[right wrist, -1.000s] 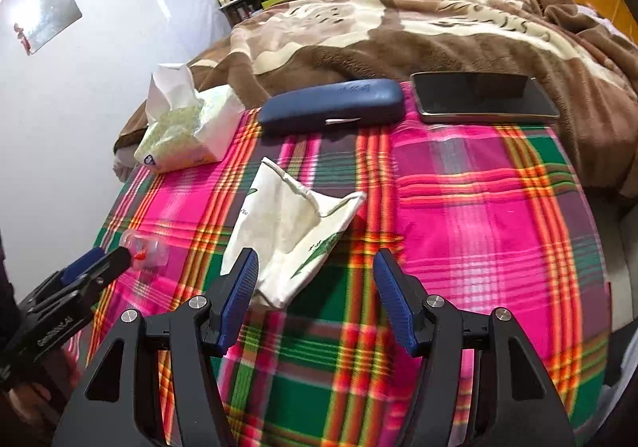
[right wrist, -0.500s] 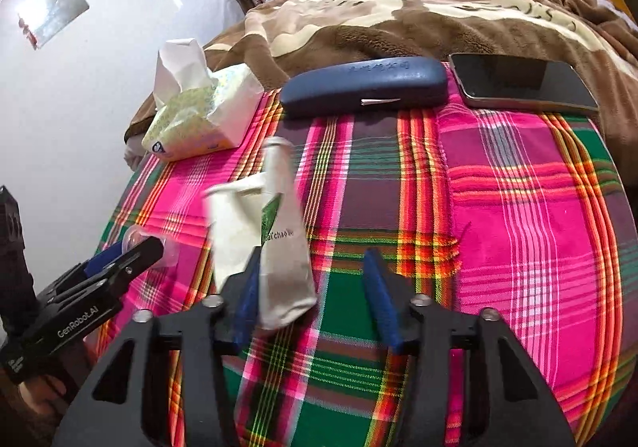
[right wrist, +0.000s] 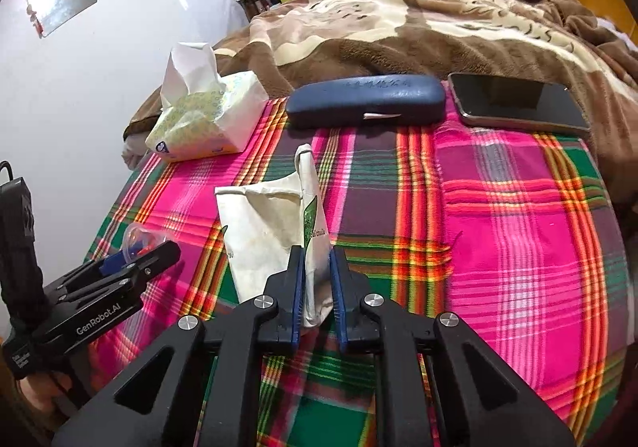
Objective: Collect trash
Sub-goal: 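Grasp the clear plastic cup with the left tool while the right tool grasps the white paper bag, then carry the plastic cup and paper bag over the wastebasket with both tools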
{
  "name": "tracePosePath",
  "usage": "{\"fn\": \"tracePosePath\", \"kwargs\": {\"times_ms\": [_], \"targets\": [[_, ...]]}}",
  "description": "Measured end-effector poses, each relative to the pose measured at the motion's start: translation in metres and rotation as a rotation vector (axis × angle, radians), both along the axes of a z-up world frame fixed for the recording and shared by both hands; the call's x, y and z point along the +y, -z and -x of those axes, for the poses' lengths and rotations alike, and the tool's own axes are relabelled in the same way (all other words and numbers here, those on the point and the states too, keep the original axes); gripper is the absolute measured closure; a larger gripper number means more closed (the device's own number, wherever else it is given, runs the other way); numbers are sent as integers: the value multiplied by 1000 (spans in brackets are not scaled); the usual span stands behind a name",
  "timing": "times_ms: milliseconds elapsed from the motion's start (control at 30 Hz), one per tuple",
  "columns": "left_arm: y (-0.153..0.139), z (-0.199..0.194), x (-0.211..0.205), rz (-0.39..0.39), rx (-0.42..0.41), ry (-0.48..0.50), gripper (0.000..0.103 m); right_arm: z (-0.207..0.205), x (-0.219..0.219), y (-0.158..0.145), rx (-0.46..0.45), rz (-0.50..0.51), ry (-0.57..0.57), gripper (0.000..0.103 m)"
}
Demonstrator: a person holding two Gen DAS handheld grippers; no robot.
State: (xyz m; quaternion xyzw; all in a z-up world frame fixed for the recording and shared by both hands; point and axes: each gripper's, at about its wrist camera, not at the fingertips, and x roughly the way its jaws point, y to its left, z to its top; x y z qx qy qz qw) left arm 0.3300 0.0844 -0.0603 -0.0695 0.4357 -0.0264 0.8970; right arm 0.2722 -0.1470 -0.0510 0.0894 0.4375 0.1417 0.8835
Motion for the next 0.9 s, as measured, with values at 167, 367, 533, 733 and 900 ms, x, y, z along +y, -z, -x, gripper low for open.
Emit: {"fn": "tracePosePath", "kwargs": {"times_ms": [167,367,533,733,900], "targets": [[-3,6,-5,-20,-13,7,51,2,-5,-2,-6,-5,20,92],[-15,23,-16,-27,-39,36,51,12,-14,-7,-19,-19,36,92],[-28,41,-29,-22,-65,59,51,25,-26,-15,-39,-24,59,92],[-49,65,-49,-26,-108,96,51,46,-46,-28,-71,-38,93,92],[-63,87,-70,-40,-144,131,51,64,-64,-38,-95,-53,124,92]]}}
